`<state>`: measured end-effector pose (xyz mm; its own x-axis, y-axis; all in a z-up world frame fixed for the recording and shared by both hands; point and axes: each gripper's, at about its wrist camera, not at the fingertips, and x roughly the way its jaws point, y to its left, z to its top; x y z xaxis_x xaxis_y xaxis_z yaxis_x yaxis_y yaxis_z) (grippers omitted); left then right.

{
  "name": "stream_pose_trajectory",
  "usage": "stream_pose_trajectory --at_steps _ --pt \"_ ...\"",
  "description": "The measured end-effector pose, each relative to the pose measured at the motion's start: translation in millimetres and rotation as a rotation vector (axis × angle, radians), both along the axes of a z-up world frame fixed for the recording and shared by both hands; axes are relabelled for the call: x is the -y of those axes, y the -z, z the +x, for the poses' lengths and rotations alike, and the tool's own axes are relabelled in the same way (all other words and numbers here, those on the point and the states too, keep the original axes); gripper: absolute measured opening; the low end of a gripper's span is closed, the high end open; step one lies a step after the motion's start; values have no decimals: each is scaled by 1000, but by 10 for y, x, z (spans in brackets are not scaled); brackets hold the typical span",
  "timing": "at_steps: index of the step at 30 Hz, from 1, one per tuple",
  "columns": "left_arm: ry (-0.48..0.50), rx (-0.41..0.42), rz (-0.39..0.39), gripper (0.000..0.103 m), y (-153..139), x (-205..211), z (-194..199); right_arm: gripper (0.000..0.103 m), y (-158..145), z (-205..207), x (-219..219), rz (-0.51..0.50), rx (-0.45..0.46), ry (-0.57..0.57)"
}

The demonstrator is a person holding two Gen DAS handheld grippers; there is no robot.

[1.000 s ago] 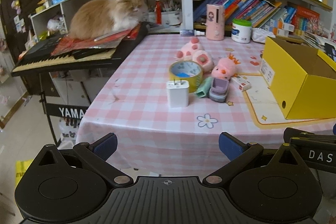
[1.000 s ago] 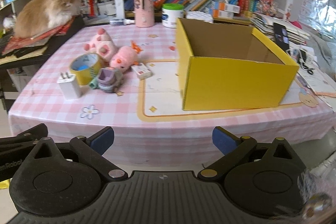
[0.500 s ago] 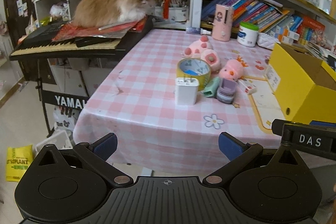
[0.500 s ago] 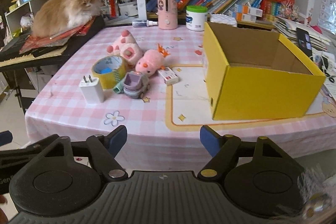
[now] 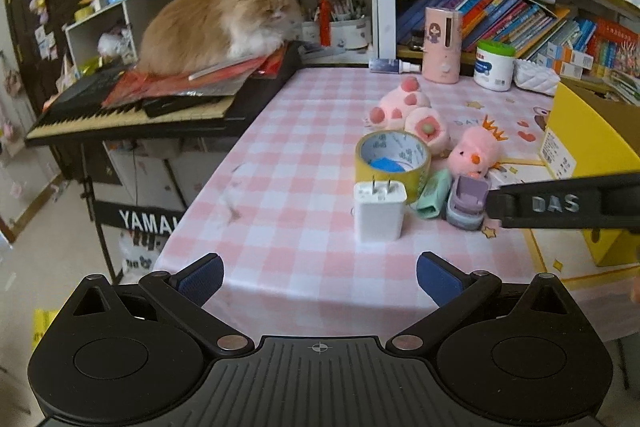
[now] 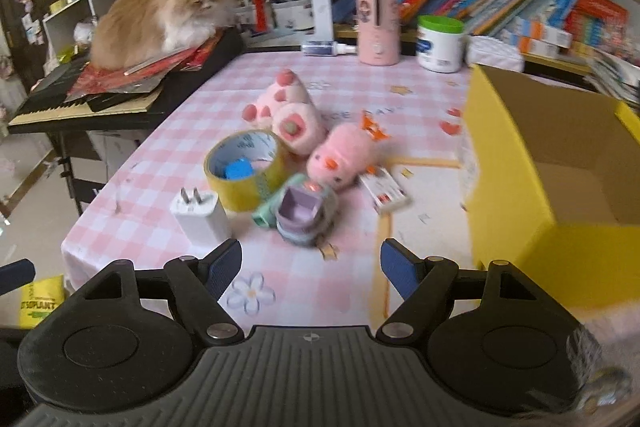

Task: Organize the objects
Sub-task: 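Grasp the purple toy car with the right tool, then grasp the white charger with the left tool while the right tool holds the car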

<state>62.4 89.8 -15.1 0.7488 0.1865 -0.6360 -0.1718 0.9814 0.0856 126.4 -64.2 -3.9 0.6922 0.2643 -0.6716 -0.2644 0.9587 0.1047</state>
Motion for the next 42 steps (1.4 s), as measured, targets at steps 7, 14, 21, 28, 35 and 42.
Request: stream_pose_trajectory --at_steps 7,14,21,28,35,42 --pt "-31 -53 26 103 111 -9 308 74 189 562 -91 16 -108 -34" --pt "3 -101 -69 103 212 -45 516 69 471 968 -266 -114 -169 -117" --pt "-1 -140 -69 102 286 23 764 58 566 1133 -259 -91 -191 -204" --pt "-18 -201 -85 82 398 71 1069 58 211 1122 -22 -34 -91 -193" --pt "1 -215 -104 42 485 114 1206 58 52 1051 166 -24 -27 -156" --pt "4 -196 -168 41 421 52 1111 58 67 911 237 -30 -48 -145"
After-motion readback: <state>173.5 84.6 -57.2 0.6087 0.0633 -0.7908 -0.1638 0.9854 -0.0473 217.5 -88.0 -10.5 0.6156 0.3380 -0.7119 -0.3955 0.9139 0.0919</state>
